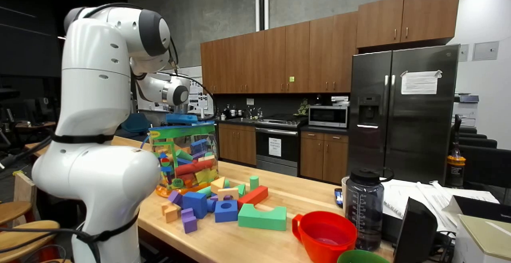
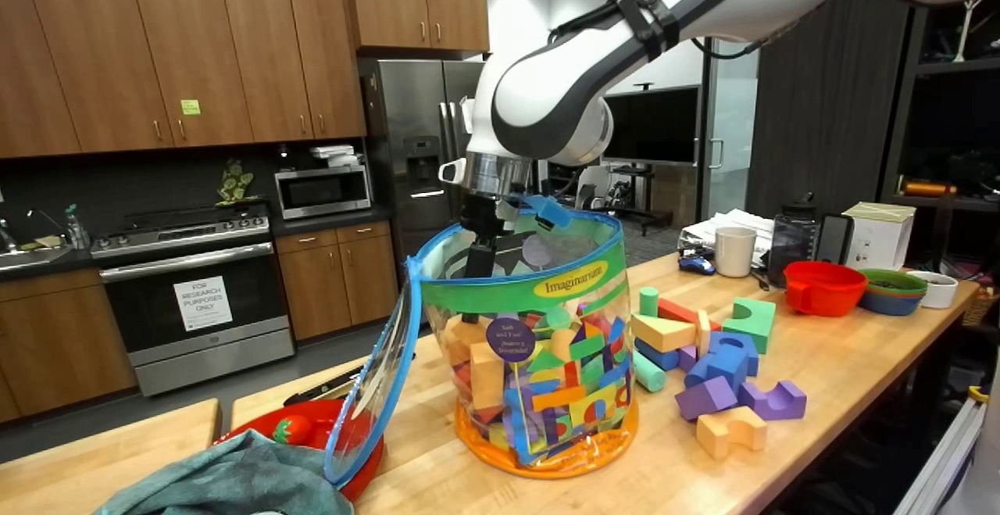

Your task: Take the yellow block out of the bag

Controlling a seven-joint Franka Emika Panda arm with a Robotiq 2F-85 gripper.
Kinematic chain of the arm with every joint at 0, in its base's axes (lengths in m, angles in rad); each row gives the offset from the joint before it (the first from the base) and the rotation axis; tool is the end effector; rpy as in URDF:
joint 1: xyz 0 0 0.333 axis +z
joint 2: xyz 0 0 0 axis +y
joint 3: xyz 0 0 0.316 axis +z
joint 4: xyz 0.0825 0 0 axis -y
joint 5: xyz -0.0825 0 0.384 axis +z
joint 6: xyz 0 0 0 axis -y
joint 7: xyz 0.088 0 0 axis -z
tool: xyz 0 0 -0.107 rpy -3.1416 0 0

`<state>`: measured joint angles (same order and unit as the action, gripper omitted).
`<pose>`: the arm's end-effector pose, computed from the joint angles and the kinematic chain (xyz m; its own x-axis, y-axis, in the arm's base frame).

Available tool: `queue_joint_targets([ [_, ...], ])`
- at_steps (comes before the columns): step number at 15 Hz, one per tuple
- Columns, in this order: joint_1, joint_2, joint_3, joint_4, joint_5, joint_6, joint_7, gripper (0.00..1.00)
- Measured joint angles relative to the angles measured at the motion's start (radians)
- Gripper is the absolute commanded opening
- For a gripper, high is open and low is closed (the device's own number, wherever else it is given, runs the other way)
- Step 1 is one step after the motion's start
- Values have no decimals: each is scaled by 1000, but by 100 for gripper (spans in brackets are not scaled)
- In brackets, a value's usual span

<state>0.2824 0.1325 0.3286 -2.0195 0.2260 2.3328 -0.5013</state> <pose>0.4882 0.3406 0.4086 0.5640 0.7853 0.2552 0.8245 -0.5526 -0.1219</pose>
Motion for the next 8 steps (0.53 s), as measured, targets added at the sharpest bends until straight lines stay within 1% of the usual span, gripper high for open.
queue_joint_targets([
  [2, 0, 0, 0, -24, 0, 18, 0, 100],
  [4, 0, 0, 3, -55, 19, 66, 0, 100],
  [8, 0, 1, 24, -113, 121, 226, -9, 100],
])
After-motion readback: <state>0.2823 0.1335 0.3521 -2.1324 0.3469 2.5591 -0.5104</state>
